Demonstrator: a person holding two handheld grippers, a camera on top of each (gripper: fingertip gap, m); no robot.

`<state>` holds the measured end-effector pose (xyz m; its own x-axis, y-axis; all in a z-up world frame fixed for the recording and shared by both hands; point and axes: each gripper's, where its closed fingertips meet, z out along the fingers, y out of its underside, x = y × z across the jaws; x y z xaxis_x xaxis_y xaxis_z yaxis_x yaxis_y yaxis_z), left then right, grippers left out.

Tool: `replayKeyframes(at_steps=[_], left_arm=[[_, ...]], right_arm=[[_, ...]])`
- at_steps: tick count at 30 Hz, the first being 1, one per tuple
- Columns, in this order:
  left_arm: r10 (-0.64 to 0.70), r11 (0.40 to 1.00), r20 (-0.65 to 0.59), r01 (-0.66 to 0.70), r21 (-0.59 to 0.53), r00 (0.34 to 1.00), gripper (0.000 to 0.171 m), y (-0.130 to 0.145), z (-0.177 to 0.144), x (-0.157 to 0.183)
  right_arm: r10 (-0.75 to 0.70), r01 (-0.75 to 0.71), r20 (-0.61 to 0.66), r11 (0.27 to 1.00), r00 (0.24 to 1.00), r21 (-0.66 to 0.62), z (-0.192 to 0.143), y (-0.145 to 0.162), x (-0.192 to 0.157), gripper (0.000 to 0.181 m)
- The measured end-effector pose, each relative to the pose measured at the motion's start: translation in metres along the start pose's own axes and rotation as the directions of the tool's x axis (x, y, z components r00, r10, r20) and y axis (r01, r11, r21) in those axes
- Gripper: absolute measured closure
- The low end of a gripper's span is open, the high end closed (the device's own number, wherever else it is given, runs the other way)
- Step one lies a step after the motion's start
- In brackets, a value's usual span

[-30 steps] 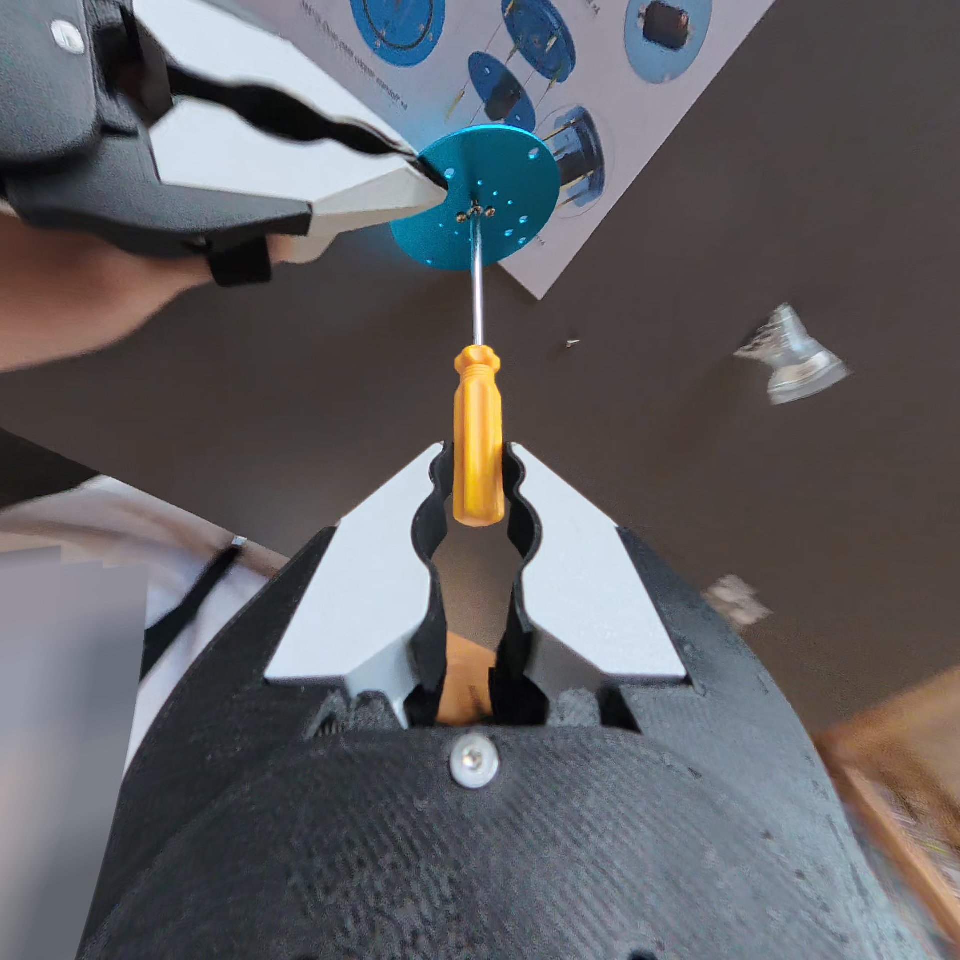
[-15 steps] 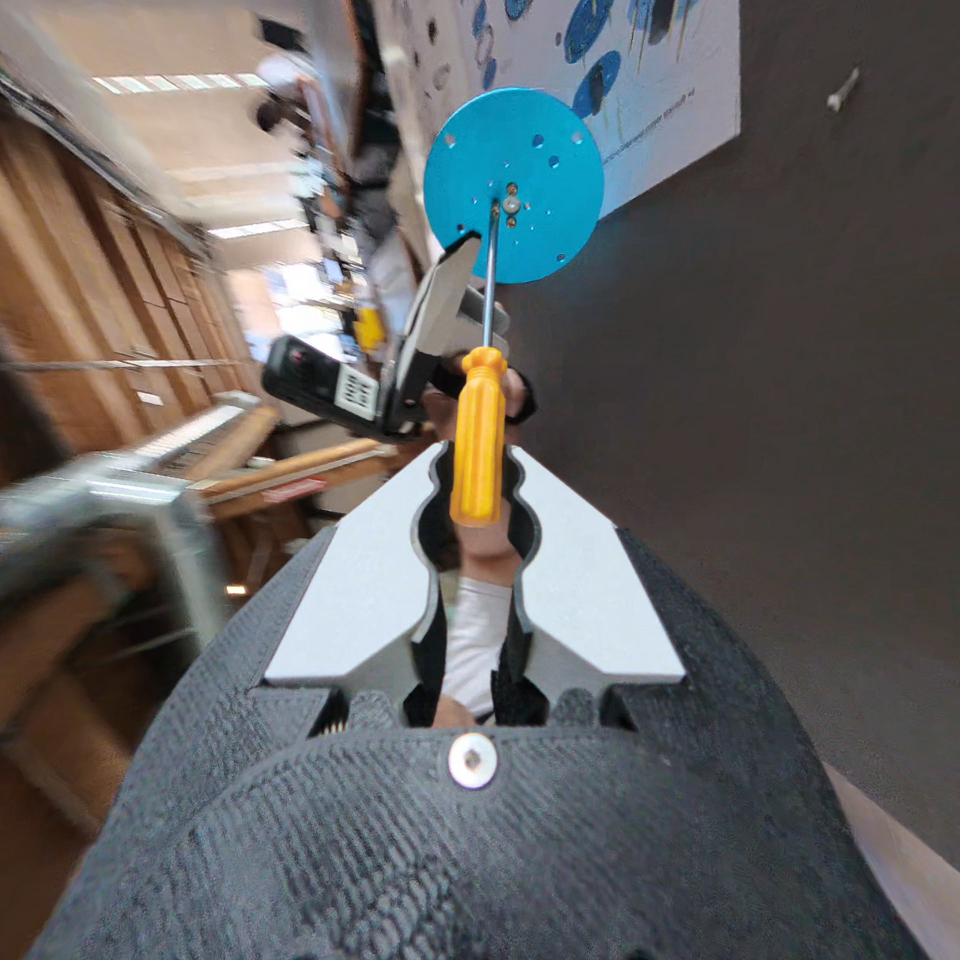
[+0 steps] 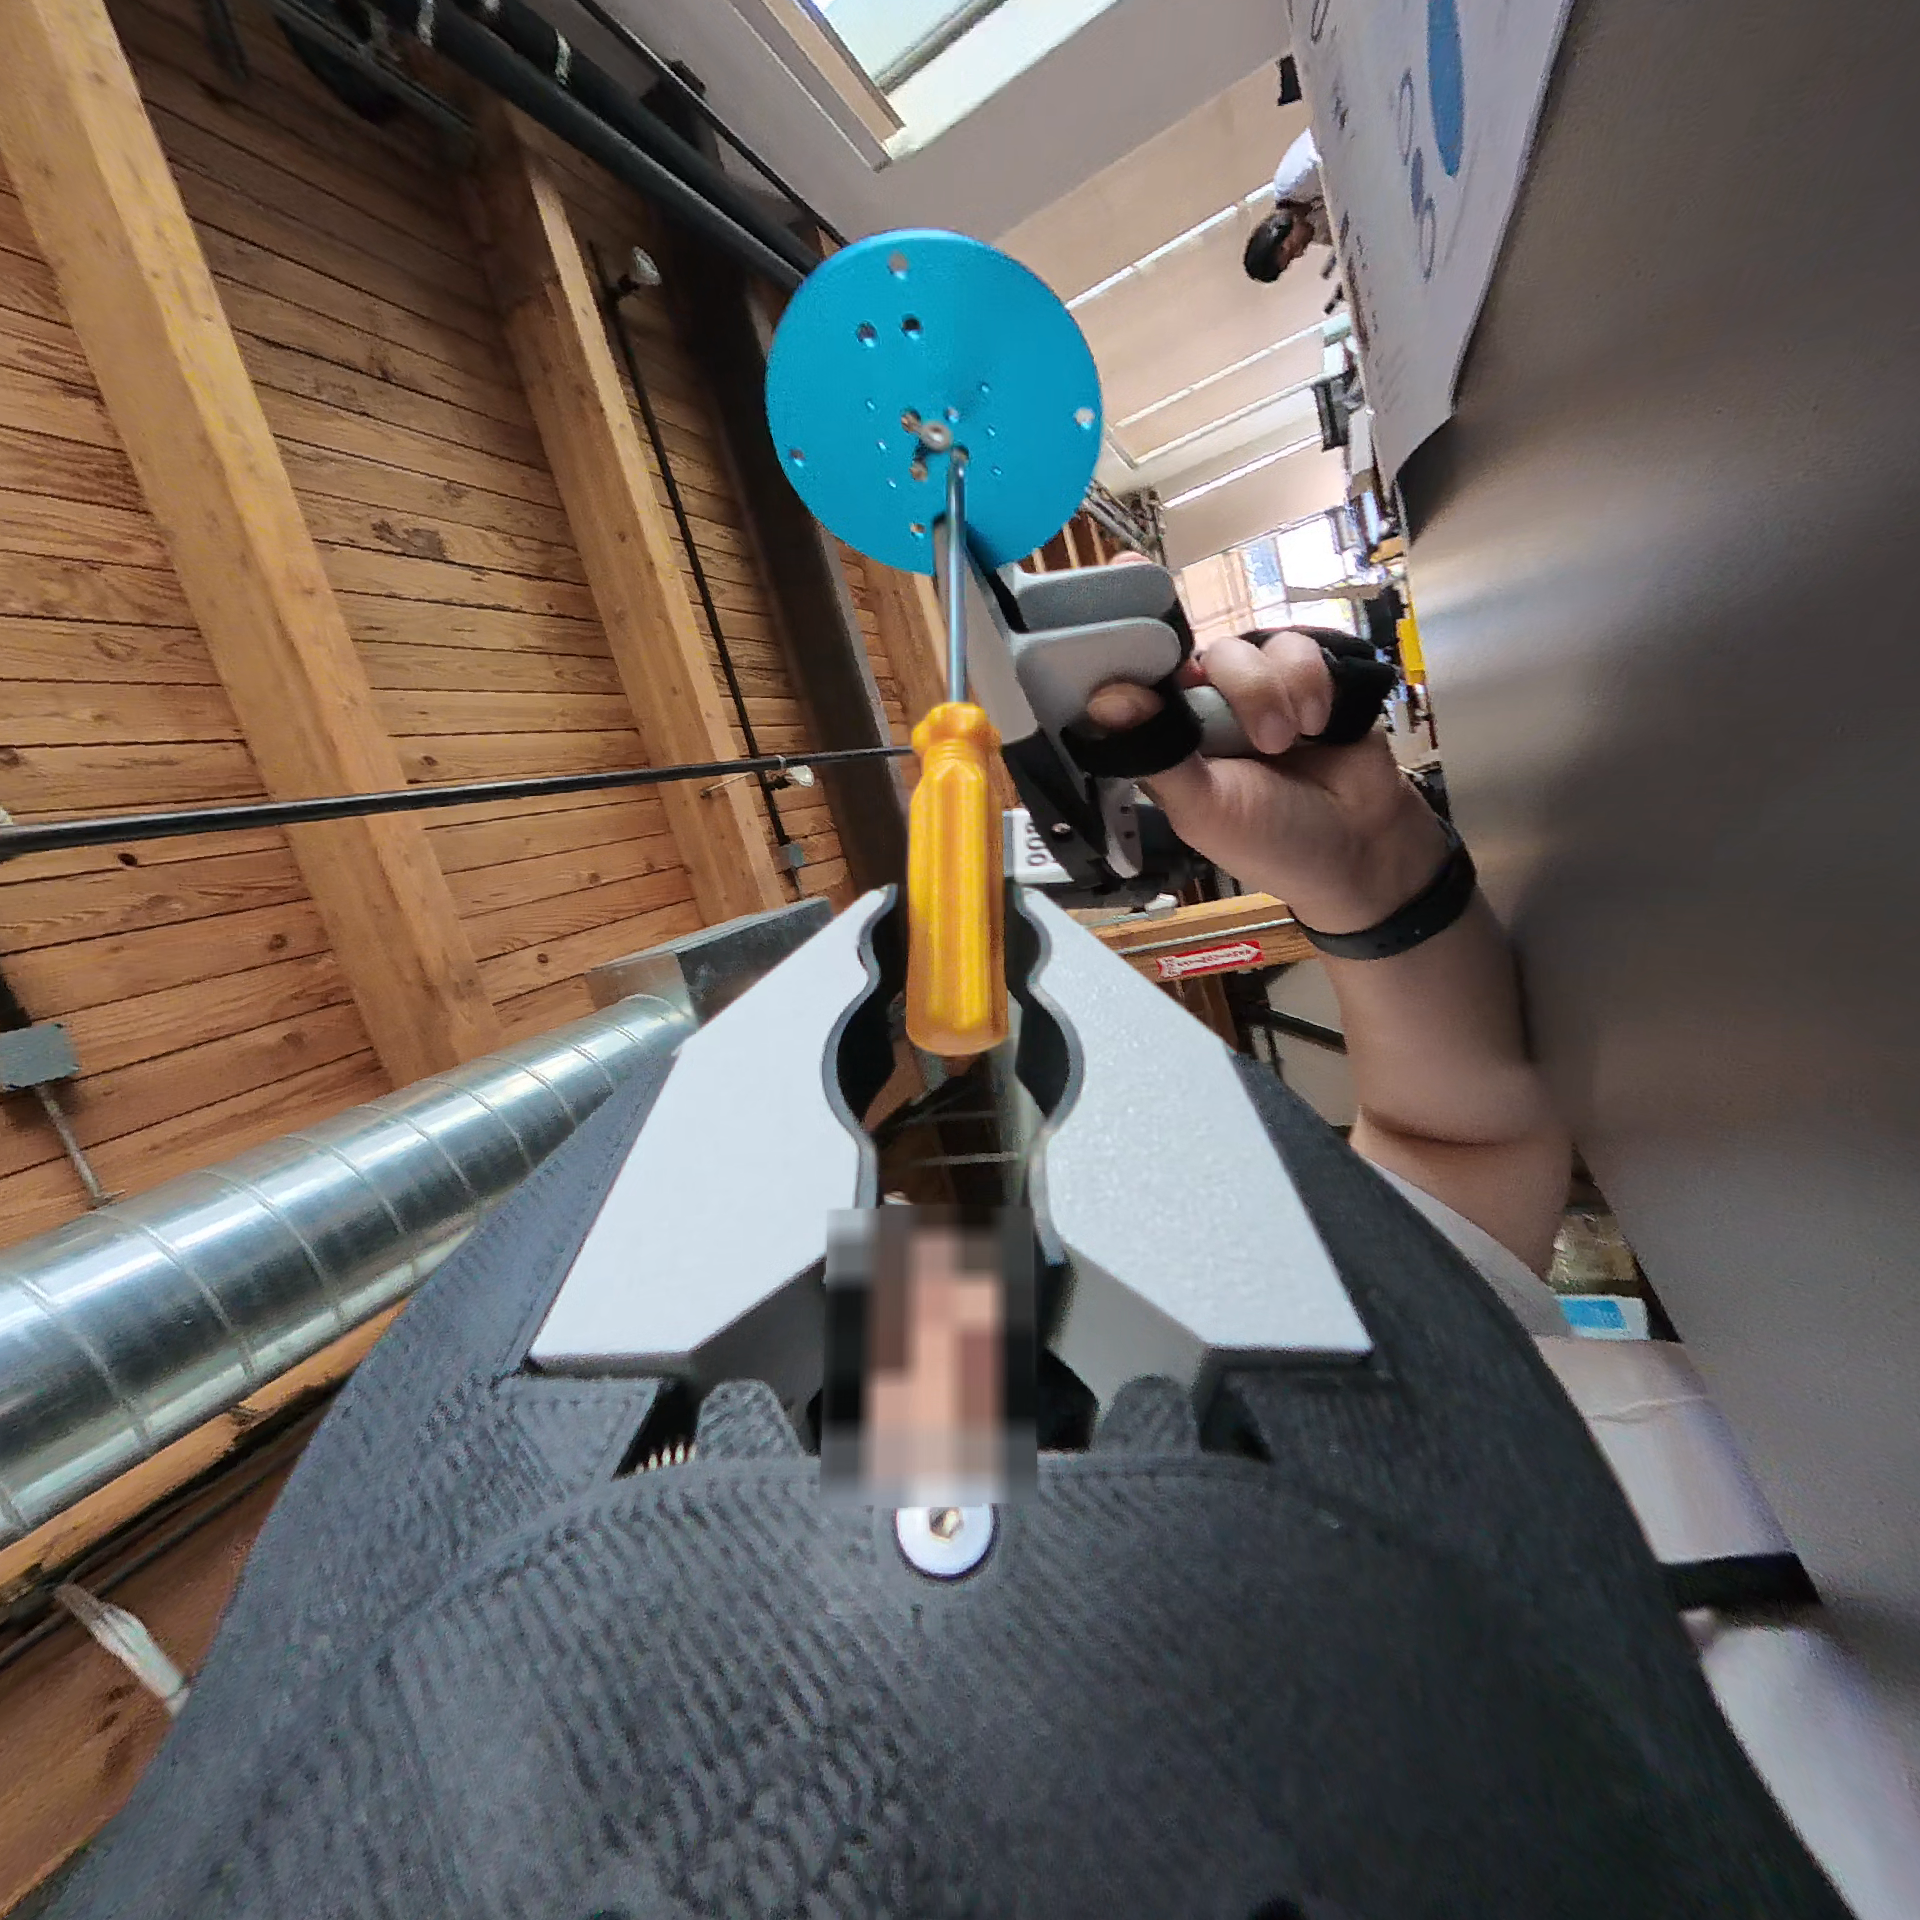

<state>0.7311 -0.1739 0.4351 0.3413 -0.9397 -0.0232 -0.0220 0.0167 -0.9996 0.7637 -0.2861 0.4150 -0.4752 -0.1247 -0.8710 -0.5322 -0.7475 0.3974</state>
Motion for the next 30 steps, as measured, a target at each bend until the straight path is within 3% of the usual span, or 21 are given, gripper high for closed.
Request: replayKeyframes(at_steps=[4, 7, 9, 11, 13, 14, 16, 19, 22, 30], left_arm=[[-0.154, 0.986, 0.011, 0.154, -0.06, 0.988, 0.171, 0.01, 0.001, -0.011], [-0.367, 0.923, -0.017, 0.362, -0.129, 0.93, 0.171, 0.025, 0.0, -0.013], [-0.397, 0.906, -0.045, 0.383, -0.179, 0.917, 0.171, 0.034, 0.0, -0.014], [-0.298, 0.935, -0.055, 0.28, -0.22, 0.953, 0.171, 0.042, 0.0, -0.017], [-0.178, 0.958, -0.05, 0.161, -0.239, 0.983, 0.171, 0.046, -0.001, -0.022], [-0.147, 0.962, -0.051, 0.131, -0.241, 0.988, 0.171, 0.046, -0.001, -0.024], [-0.12, 0.961, -0.038, 0.106, -0.255, 0.992, 0.171, 0.048, -0.002, -0.028], [-0.147, 0.938, 0.015, 0.144, -0.314, 0.989, 0.171, 0.06, -0.002, -0.034], [-0.259, 0.889, 0.056, 0.261, -0.377, 0.964, 0.171, 0.072, -0.003, -0.034], [-0.311, 0.842, 0.088, 0.317, -0.436, 0.946, 0.171, 0.08, -0.008, -0.037]], right_arm=[[-0.111, 0.109, -0.055, 0.994, 0.992, -0.03, -0.006, -0.002, 0.005, 0.164], [-0.411, 0.392, -0.131, 0.908, 0.902, -0.148, -0.014, -0.001, 0.006, 0.164], [-0.693, 0.653, -0.225, 0.721, 0.685, -0.231, -0.022, -0.012, 0.011, 0.164], [-0.887, 0.829, -0.331, 0.433, 0.323, -0.353, -0.03, -0.032, 0.022, 0.165], [-0.933, 0.878, -0.358, 0.143, -0.033, -0.456, -0.029, -0.047, 0.027, 0.164], [-0.914, 0.876, -0.366, 0.023, -0.177, -0.481, -0.027, -0.052, 0.026, 0.164], [-0.879, 0.864, -0.336, -0.148, -0.338, -0.482, -0.014, -0.049, 0.024, 0.164], [-0.801, 0.752, -0.281, -0.289, -0.529, -0.593, -0.006, -0.048, 0.035, 0.164], [-0.712, 0.631, -0.207, -0.4, -0.67, -0.665, -0.004, -0.052, 0.042, 0.164], [-0.561, 0.511, -0.191, -0.493, -0.805, -0.704, -0.003, -0.06, 0.039, 0.164]])
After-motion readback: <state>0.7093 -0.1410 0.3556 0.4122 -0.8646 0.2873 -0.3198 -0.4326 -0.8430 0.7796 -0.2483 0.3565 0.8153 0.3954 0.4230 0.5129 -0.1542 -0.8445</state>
